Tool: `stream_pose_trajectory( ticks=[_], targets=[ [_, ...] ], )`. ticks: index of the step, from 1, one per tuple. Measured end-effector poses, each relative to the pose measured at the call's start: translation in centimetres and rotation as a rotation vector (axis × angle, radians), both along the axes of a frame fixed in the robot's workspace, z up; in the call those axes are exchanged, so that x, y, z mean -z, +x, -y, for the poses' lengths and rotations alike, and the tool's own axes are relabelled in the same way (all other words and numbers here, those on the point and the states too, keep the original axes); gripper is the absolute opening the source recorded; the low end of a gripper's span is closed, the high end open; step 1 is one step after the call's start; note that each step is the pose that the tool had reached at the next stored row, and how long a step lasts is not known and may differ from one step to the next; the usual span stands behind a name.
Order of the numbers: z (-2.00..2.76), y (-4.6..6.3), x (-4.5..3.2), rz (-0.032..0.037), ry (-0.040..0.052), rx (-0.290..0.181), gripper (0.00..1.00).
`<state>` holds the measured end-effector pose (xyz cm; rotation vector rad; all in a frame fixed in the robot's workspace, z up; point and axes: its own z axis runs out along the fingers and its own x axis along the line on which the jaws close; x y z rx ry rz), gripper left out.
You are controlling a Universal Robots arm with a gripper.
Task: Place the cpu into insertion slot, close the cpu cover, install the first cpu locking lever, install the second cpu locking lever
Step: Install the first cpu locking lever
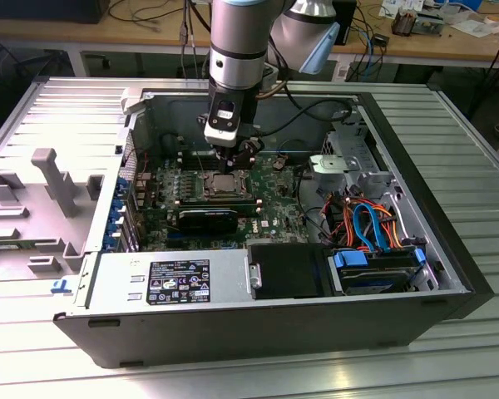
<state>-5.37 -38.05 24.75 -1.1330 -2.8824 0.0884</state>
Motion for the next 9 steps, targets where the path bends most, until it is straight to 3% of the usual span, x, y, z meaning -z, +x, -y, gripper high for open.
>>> stream_pose_trajectory(
  ticks=[9],
  targets=[
    [0.01, 0.00, 0.00, 0.0000, 0.0004, -0.034, 0.11]
  ],
)
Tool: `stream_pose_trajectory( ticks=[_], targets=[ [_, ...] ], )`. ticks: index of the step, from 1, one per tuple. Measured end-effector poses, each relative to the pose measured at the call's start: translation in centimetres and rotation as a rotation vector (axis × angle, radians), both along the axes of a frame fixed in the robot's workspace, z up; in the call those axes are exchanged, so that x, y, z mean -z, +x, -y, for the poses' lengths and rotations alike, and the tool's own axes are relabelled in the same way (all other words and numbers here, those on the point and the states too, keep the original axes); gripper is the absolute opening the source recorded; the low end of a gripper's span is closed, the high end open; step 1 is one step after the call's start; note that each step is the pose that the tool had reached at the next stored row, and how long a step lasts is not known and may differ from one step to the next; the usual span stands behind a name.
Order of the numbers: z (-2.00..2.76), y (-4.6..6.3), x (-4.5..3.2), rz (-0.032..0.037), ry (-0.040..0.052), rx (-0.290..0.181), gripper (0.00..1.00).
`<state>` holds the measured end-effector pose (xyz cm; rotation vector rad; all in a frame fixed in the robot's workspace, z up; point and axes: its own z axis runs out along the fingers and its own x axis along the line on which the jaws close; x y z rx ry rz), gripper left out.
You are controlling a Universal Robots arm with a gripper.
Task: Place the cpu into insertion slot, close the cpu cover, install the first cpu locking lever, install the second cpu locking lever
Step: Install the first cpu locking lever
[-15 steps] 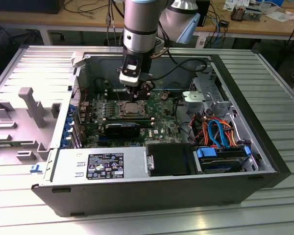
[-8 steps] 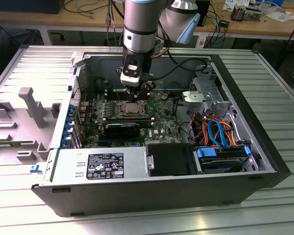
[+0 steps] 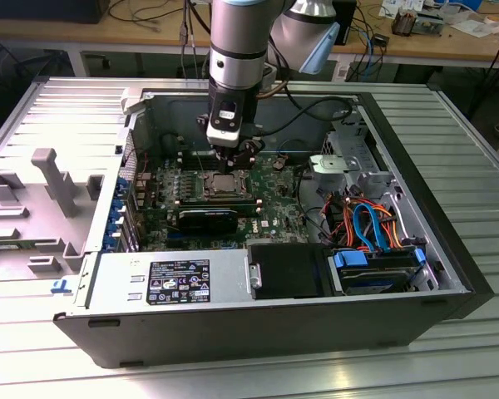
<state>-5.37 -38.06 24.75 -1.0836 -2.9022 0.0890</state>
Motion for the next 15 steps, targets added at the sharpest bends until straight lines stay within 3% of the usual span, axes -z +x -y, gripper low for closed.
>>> stream_pose_trajectory(
  ticks=[11, 13, 15],
  targets=[
    [0.01, 0.00, 0.00, 0.0001, 0.0043, -0.049, 0.11],
    [0.01, 0.00, 0.00, 0.0003, 0.0132, -0.056, 0.11],
    [0.01, 0.00, 0.00, 0.0012, 0.0448, -0.060, 0.11]
  ],
)
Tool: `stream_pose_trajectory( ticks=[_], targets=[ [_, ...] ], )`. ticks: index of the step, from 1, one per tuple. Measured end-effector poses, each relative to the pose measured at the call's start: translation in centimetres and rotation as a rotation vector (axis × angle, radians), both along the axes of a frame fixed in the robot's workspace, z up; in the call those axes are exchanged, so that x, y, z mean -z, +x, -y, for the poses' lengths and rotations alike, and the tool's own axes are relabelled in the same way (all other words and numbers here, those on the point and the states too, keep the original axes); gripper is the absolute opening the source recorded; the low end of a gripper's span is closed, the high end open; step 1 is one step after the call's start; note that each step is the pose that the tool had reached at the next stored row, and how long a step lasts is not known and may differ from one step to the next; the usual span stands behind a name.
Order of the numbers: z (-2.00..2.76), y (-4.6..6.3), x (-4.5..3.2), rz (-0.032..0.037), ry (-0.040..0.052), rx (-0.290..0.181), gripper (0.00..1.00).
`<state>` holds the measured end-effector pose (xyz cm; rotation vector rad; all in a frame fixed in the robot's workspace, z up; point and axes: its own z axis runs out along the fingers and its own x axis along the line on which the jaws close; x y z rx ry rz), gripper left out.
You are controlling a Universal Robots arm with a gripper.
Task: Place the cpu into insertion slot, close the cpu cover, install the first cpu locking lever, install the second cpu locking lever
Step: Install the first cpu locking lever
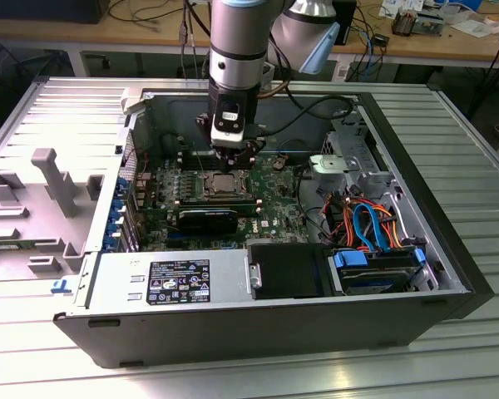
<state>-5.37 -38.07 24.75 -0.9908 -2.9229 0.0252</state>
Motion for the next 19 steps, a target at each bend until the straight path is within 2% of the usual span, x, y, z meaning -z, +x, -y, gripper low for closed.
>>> stream_pose_trajectory(
  ticks=[2, 3, 11, 19],
  targets=[
    [0.00, 0.00, 0.00, 0.0000, 0.0306, -0.003, 0.11],
    [0.00, 0.00, -0.01, -0.0002, 0.0331, -0.008, 0.11],
    [0.00, 0.00, 0.00, -0.0017, 0.0351, -0.096, 0.11],
    [0.00, 0.00, 0.00, -0.0027, 0.0350, -0.156, 0.11]
  ],
)
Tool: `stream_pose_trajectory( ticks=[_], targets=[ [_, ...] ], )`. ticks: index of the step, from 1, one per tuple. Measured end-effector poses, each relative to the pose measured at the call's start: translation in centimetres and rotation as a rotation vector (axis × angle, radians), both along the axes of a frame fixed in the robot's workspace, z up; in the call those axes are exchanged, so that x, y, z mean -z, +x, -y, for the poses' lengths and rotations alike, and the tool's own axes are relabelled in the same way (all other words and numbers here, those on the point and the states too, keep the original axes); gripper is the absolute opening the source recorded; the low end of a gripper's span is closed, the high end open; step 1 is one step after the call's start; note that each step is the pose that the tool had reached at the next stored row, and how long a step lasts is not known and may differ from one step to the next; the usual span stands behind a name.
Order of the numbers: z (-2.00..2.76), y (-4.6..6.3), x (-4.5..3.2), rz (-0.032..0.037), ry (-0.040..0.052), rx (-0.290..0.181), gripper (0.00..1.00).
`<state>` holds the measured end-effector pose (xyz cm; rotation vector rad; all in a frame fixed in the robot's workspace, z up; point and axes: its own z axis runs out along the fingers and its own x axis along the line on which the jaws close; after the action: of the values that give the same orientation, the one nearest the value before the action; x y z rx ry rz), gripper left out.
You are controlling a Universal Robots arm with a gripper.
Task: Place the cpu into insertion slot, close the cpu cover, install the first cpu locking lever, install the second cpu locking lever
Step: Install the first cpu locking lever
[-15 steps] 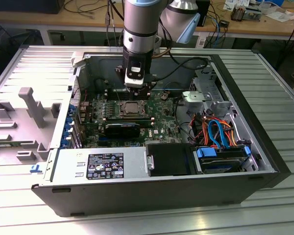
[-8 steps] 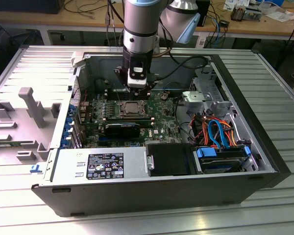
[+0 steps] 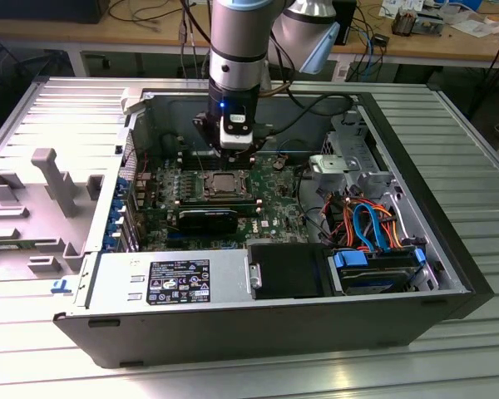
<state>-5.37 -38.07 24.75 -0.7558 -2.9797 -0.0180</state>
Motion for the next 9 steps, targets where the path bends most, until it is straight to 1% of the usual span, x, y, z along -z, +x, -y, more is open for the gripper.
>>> stream_pose_trajectory(
  ticks=[9],
  targets=[
    [0.00, 0.00, 0.00, 0.0000, 0.0000, -0.045, 0.11]
  ],
)
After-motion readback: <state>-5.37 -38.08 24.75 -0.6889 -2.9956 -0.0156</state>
